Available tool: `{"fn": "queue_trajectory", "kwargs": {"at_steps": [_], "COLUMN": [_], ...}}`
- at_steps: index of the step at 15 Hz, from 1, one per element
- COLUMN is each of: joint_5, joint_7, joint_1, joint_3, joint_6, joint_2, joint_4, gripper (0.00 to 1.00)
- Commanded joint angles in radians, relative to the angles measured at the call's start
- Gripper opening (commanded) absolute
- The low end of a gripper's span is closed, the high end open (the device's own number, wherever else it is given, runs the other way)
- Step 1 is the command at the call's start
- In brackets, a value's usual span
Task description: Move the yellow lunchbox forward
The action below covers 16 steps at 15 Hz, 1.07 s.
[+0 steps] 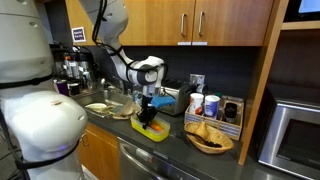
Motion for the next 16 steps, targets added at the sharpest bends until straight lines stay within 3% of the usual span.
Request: {"fn": "queue_trajectory", "kwargs": {"at_steps": [1, 8, 16], "joint_5": [-0.131, -0.352, -0.305], "joint_7": [-0.111, -0.246, -0.336], "joint_1": [-0.032, -0.041, -0.039], "joint_3": [-0.005, 0.008, 0.011], "joint_6": [-0.123, -0.192, -0.159], "joint_2": [0.003, 0.024, 0.067], "joint_4": [0.045, 0.096, 0.129], "gripper": [0.02, 0.02, 0.02]}}
